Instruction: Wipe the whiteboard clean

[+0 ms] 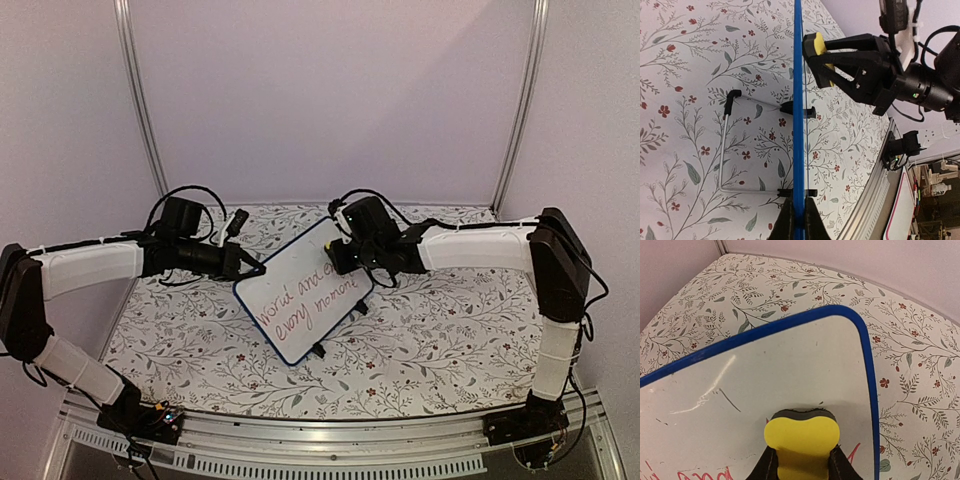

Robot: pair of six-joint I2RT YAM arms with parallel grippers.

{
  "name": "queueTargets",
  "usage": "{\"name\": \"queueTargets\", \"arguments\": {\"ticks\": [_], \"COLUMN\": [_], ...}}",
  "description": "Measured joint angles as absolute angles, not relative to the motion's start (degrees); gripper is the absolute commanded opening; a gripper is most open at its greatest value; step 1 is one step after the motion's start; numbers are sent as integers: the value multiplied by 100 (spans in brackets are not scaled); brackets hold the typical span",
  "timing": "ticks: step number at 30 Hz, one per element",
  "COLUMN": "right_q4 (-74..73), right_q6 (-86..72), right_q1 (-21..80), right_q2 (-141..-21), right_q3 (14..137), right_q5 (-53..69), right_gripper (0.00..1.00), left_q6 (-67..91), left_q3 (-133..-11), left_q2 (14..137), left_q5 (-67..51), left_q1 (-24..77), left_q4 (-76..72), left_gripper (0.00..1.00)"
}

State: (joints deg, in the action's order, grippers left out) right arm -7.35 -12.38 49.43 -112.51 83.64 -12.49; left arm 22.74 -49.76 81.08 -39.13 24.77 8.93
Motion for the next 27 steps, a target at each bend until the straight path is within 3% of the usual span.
{"name": "queueTargets", "arguments": {"ticks": [11,27], "right_q4": [-495,-797], "right_q6": [-1404,-1284], "right_q1": [4943,4936], "right_q2": [-10857,-11279], "right_q3": [7231,8591], "right_q5": [-1201,-987], "right_gripper": [18,18], "left_q6": [2265,2261], "left_q3": [-4976,-4976], "left_q2": [8108,8108], "left_q5": [-3927,-3933], "left_q1": [2473,2473], "left_q4": [897,888], "left_gripper": [0,0]}}
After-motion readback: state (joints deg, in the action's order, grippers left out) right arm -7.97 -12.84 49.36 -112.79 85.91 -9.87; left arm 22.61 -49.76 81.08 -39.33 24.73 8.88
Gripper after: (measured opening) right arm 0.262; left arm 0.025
